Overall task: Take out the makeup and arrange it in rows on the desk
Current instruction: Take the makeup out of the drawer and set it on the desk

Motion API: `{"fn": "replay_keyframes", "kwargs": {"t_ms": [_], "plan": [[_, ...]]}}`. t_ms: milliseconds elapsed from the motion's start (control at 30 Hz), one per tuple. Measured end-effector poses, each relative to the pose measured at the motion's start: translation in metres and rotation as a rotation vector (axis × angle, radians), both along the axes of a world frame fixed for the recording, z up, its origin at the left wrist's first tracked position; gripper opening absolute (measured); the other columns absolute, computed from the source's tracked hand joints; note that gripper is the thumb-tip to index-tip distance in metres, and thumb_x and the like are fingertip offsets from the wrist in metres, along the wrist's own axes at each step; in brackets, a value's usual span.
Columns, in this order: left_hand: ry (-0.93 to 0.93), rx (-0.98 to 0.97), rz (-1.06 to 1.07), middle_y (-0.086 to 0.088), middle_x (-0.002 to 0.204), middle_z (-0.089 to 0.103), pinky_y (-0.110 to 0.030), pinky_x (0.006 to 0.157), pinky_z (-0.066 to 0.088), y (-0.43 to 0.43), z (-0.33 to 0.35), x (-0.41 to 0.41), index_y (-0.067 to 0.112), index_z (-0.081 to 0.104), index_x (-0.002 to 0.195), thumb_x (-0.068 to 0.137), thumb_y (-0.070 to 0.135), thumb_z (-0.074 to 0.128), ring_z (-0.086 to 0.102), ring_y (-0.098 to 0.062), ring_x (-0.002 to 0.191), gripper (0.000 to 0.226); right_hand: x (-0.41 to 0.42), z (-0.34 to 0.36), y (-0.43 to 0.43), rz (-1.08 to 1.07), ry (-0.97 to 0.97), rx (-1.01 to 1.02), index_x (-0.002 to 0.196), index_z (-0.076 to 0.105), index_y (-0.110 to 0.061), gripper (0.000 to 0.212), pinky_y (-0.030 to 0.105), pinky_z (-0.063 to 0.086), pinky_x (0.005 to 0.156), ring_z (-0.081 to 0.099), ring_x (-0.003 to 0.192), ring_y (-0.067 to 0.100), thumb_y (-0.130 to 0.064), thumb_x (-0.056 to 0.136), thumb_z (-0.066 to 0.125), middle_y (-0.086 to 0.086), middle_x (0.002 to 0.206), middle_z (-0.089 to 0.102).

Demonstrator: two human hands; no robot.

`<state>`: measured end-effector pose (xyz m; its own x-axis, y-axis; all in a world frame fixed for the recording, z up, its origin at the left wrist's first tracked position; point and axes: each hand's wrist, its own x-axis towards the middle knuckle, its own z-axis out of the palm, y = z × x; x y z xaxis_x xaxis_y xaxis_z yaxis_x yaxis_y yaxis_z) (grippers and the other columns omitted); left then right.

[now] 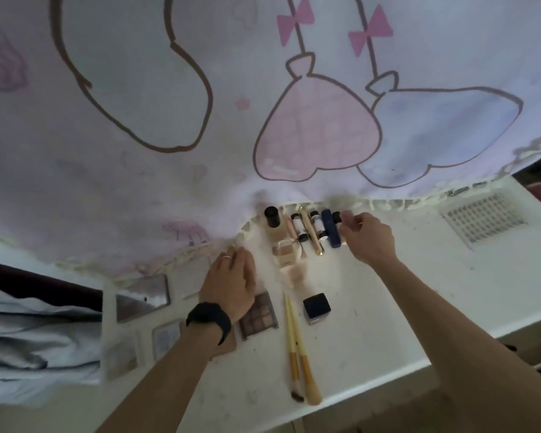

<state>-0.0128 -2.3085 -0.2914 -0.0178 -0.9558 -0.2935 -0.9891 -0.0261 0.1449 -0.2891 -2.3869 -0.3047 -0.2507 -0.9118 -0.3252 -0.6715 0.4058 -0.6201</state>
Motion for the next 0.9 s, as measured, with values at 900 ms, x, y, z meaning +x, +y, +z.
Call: {"fn": "replay_keyframes", "kwargs": {"t_ms": [900], "plan": [[0.458, -0.459, 0.255, 0.005, 0.129, 0.057, -0.025, 0.091, 0.043, 0.062, 0.061, -0.055, 0.03, 0.053, 0.136, 0.1, 0.028, 0.051, 0.051, -0.015, 0.116, 0.036, -0.071, 0.036, 0.161, -0.072, -0.129, -0.186, 0.125, 0.067, -0.018, 0.028, 0.031, 0.047, 0.098, 0.065, 0.11, 0.022, -0.021, 0.099, 0.06, -0.001, 0.122, 0.069]]}}
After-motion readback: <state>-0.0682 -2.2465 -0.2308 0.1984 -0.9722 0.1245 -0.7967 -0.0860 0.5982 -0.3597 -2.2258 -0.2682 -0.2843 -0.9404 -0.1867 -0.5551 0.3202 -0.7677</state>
